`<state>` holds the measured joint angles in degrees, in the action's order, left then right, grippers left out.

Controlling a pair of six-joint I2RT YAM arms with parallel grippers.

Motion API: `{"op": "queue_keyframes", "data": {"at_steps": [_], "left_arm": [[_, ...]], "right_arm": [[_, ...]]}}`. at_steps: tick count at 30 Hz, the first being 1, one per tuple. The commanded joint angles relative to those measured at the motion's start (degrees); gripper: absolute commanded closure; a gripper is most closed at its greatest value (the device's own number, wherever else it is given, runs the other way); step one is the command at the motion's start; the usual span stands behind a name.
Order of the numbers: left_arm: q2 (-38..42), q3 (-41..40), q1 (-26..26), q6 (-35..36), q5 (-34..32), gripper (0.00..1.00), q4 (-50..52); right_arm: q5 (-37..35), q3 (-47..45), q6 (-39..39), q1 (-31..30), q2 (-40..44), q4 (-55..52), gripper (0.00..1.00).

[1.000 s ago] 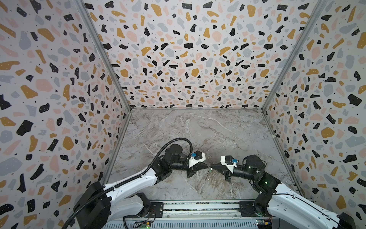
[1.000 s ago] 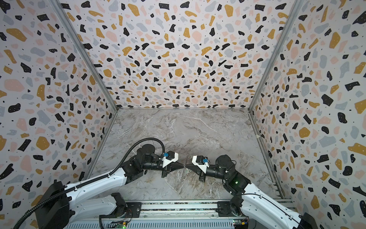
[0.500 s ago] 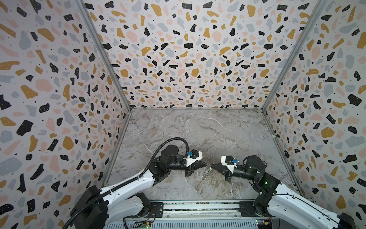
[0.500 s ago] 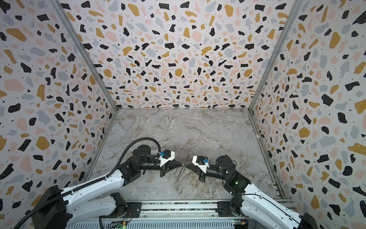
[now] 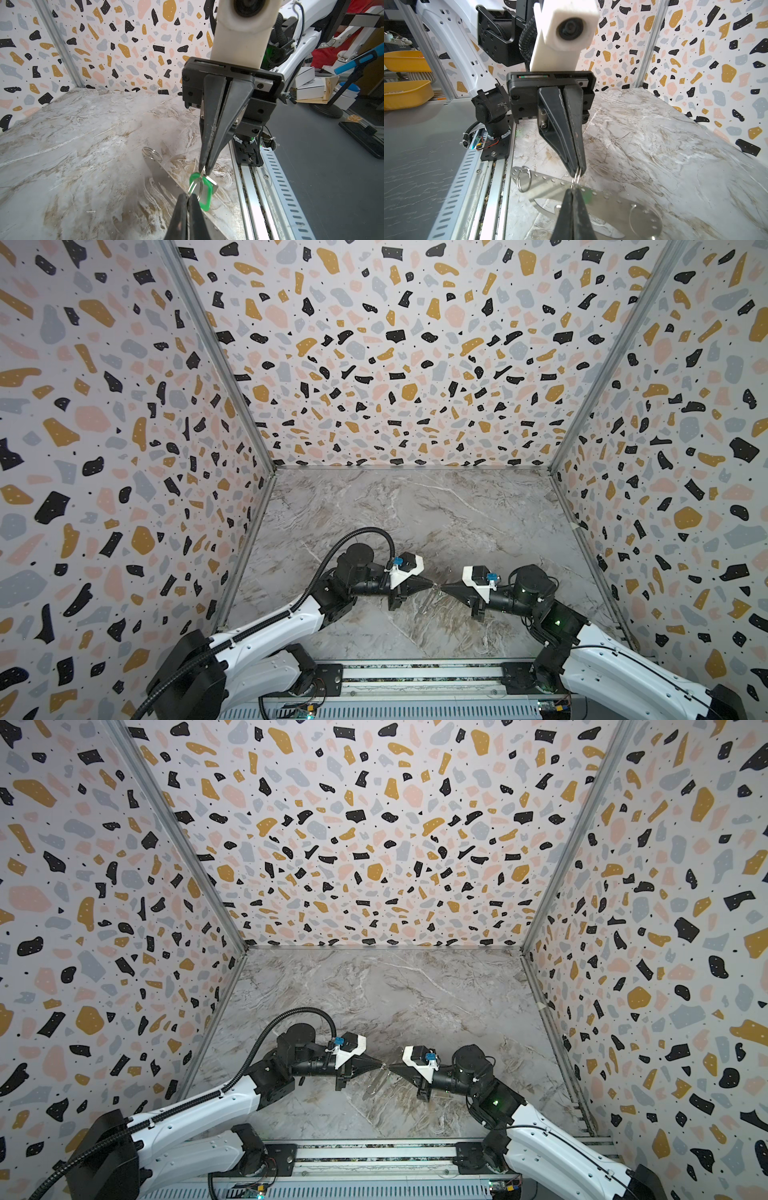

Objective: Attach keys to a key ring
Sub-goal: Insert the key into the keyring.

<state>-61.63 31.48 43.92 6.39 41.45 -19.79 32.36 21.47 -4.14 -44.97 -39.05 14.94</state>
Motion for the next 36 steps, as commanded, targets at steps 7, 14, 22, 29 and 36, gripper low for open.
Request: {"op": "queue_keyframes", "data": {"at_steps": [7, 14, 22, 29, 36], "left_arm": [[0.61, 0.06, -1.03, 0.76, -1.15, 0.93, -1.33], [1.55, -0.56, -1.03, 1.34, -1.68, 0.83, -0.73], [2.34, -0.63, -1.03, 2.86, 1.60, 0.77, 0.70], [1.47, -0.21, -0.77, 3.77, 4.27, 0.73, 0.89], [-1.35, 1.43, 0.62, 5.34, 5.39, 0.71, 2.44]], "right_arm": [[1.39, 2.78, 0.09, -0.15, -0.76, -1.12, 1.00], [1.77, 3.76, -0.30, -0.15, -1.40, -1.87, 1.00], [1.92, 4.08, -0.34, -0.16, -1.91, -1.84, 1.00], [2.44, 4.62, -0.59, -0.18, -2.24, -1.83, 1.00], [3.39, 4.92, -0.45, -0.18, -2.99, -1.36, 1.00]]}}
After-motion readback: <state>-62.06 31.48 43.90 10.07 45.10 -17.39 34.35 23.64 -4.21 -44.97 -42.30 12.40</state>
